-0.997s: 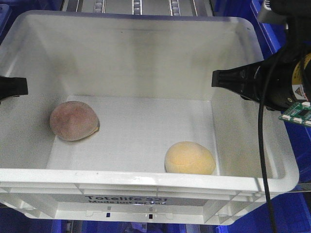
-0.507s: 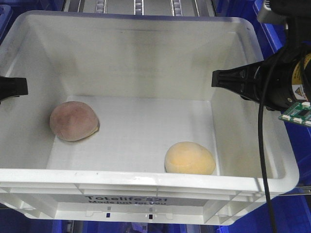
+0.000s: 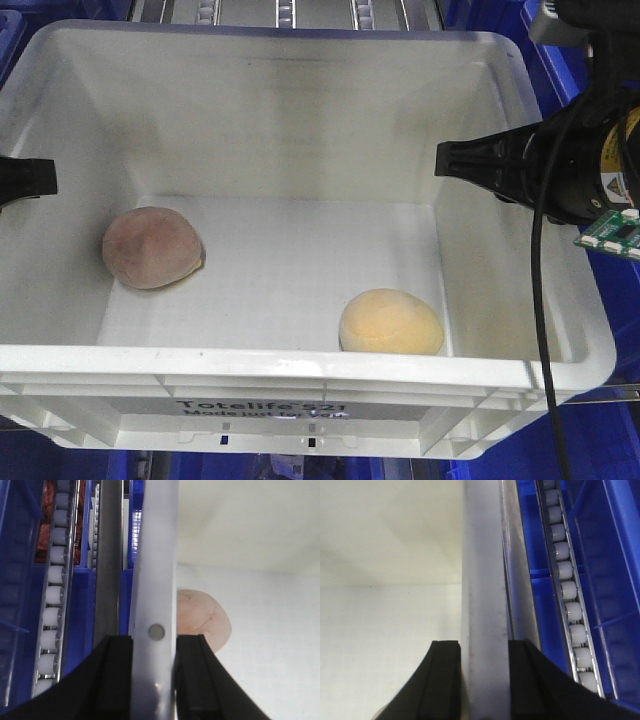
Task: Place moving items into box and shelve
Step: 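Lower the tote onto the roller shelf with both grippers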
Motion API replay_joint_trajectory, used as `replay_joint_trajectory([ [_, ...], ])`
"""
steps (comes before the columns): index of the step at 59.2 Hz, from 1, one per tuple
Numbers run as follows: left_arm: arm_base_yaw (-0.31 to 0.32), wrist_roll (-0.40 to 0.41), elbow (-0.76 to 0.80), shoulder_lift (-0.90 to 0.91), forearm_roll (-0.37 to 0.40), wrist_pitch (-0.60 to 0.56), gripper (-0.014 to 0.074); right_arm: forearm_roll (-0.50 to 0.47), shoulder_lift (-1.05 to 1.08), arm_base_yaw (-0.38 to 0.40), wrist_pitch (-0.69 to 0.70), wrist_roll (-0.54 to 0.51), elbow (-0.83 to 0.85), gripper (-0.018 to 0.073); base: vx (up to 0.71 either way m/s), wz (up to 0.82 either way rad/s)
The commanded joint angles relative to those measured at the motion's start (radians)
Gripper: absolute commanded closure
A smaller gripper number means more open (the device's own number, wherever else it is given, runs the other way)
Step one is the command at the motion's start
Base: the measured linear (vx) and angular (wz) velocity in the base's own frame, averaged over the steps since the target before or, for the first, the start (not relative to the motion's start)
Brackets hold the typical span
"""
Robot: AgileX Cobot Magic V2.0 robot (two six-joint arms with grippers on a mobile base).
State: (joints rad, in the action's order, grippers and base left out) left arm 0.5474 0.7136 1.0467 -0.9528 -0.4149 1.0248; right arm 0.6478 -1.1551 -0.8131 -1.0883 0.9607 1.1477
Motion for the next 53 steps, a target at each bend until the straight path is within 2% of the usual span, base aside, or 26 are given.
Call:
replay_joint_trajectory([
  [1,-0.004,0.014,0.042,0.023,-0.115,-0.112,0.0488,0.197,0.033,0.008,0.039,-0.01,0.035,0.057,0.0,0.0],
  [7,-0.004,0.016,0.042,0.008,-0.131,-0.178,0.0486,0.219,0.033,0.025,0.09,-0.006,0.035,0.0567,0.0,0.0],
  [15,-0.005,0.047,0.041,-0.042,-0.18,-0.24,0.0484,0.216,0.007,0.098,0.17,0.002,0.035,0.0558,0.0,0.0],
  [25,-0.005,0.188,0.041,-0.133,-0.333,-0.268,0.048,0.201,-0.071,0.211,0.27,0.01,0.035,0.053,0.0,0.0],
  [36,-0.005,0.286,0.041,-0.237,-0.469,-0.267,0.0463,0.195,-0.179,0.235,0.427,-0.024,0.035,0.047,0.0,0.0],
  [41,-0.005,0.348,0.041,-0.282,-0.533,-0.272,0.045,0.209,-0.234,0.235,0.453,-0.029,0.035,0.0424,0.0,0.0],
  [45,-0.005,0.367,0.041,-0.317,-0.558,-0.278,0.0414,0.22,-0.276,0.235,0.456,-0.029,0.035,0.0361,0.0,0.0],
  [53,-0.005,0.366,0.041,-0.348,-0.557,-0.271,0.0254,0.219,-0.322,0.235,0.469,-0.029,0.035,0.0173,0.0,0.0],
])
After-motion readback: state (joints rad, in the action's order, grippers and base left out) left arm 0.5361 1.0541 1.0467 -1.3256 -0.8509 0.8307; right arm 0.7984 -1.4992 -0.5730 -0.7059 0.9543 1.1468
